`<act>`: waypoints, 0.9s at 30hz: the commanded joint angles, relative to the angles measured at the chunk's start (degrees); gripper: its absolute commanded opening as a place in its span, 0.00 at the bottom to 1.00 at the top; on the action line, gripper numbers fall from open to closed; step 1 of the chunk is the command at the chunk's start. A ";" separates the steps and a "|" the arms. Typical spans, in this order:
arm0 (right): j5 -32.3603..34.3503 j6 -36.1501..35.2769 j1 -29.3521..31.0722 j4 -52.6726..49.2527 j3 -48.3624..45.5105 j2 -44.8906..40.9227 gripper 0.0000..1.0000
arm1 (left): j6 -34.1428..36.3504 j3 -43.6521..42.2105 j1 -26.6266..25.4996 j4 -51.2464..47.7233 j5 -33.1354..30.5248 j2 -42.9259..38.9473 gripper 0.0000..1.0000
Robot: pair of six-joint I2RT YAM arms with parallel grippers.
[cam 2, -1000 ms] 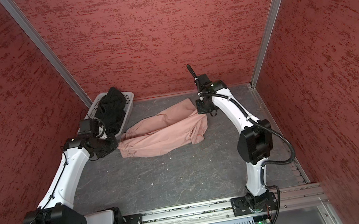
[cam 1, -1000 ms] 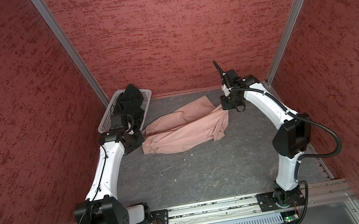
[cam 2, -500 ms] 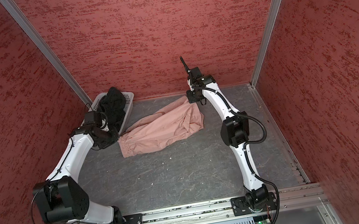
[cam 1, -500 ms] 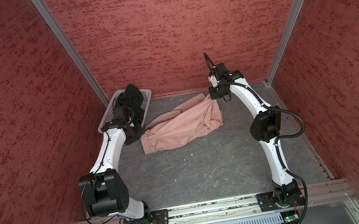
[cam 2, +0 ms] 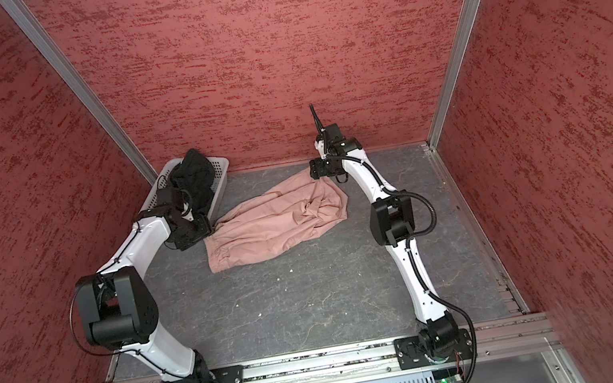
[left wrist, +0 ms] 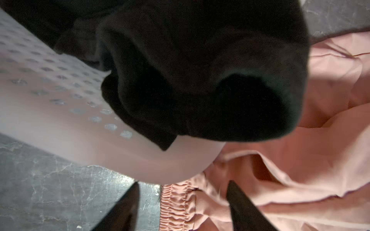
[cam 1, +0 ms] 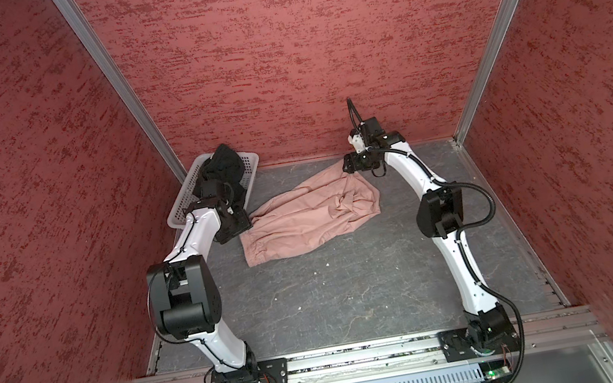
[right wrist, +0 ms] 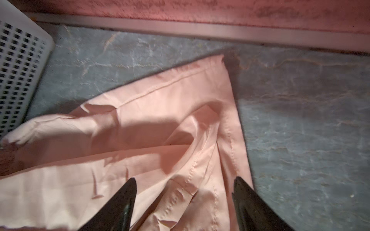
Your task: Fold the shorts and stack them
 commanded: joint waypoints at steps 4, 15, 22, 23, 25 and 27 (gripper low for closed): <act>-8.25 -1.73 -0.89 1.13 -14.91 -14.17 0.77 | 1.00 2.86 0.14 -0.19 -2.15 -5.17 0.99; -10.97 -11.37 0.70 11.36 -55.37 -34.81 0.81 | -0.57 -7.13 -4.42 2.92 4.61 -15.66 0.99; -2.89 -13.00 1.62 16.22 -56.30 -32.76 0.83 | -6.14 -15.38 -6.79 5.26 3.07 -13.22 0.99; -1.74 -12.41 1.62 15.97 -55.51 -31.97 0.84 | -6.55 -16.36 -6.58 5.72 2.44 -13.27 0.99; 0.13 -12.05 1.64 15.41 -54.78 -30.81 0.85 | -6.73 -18.01 -6.07 6.71 1.99 -13.81 0.99; 2.25 -11.96 1.62 16.88 -55.75 -30.63 0.86 | -6.44 -19.47 -5.43 7.98 2.03 -13.69 0.99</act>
